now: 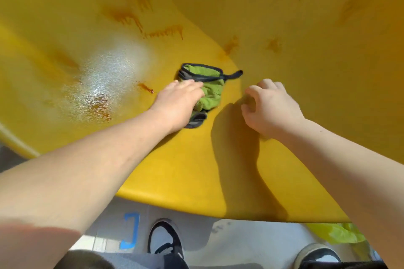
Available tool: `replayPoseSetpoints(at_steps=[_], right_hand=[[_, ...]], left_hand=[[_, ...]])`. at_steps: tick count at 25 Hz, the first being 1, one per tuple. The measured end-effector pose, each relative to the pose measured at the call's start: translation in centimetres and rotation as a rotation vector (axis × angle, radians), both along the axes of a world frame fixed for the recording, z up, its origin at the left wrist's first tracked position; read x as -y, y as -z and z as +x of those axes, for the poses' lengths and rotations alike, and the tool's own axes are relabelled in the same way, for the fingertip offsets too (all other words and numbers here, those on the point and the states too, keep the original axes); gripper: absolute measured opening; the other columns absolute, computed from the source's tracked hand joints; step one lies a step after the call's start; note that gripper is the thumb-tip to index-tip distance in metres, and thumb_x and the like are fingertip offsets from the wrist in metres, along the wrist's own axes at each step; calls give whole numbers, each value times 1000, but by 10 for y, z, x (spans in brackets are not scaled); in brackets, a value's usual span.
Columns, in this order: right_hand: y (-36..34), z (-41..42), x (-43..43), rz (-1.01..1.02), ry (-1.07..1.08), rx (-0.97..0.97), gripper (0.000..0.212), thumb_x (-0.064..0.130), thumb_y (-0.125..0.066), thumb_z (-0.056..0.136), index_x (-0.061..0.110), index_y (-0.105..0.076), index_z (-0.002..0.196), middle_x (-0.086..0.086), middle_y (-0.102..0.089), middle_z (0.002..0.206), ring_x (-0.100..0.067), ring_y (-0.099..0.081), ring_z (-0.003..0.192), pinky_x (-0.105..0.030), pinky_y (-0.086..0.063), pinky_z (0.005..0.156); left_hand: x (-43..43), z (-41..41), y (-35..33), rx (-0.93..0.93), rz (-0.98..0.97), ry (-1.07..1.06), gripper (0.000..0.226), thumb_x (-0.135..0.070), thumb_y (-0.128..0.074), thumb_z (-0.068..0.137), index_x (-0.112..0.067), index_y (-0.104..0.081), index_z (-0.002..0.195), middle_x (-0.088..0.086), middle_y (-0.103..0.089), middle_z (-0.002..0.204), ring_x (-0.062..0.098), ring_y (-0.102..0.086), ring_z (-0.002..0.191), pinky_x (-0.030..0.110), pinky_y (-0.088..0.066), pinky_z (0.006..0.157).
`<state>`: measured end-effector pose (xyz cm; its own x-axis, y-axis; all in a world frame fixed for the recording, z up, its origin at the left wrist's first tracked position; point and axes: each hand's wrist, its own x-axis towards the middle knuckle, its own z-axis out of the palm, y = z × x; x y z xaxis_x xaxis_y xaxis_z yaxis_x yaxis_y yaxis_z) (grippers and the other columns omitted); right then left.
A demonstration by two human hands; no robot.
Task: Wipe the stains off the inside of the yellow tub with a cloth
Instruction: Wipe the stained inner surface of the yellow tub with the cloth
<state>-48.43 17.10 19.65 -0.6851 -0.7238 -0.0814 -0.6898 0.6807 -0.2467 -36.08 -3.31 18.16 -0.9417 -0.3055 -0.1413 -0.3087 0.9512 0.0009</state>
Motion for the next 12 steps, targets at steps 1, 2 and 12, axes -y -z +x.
replayPoseSetpoints(at_steps=[1,2,12], right_hand=[[-2,3,9,-44,-28,70,43,39,-52,99,24,-59,139,-7,-55,129,-31,-48,128,-41,-52,91],[-4,7,20,-104,-51,155,44,38,-53,100,25,-57,142,-5,-56,131,-29,-50,128,-41,-53,94],[-3,43,88,-225,-116,245,32,33,-54,99,24,-71,124,-2,-63,115,-26,-62,109,-43,-59,85]], left_hand=[[13,8,-3,-9,-48,-102,76,11,-43,87,-23,-40,154,-3,-21,169,18,-15,156,41,-12,127],[17,16,-7,-20,-68,-183,77,11,-44,86,-22,-39,154,-1,-21,169,20,-15,156,43,-12,127],[76,95,-47,63,-322,-83,60,-4,-57,86,-23,-56,143,1,-43,159,23,-35,147,46,-29,117]])
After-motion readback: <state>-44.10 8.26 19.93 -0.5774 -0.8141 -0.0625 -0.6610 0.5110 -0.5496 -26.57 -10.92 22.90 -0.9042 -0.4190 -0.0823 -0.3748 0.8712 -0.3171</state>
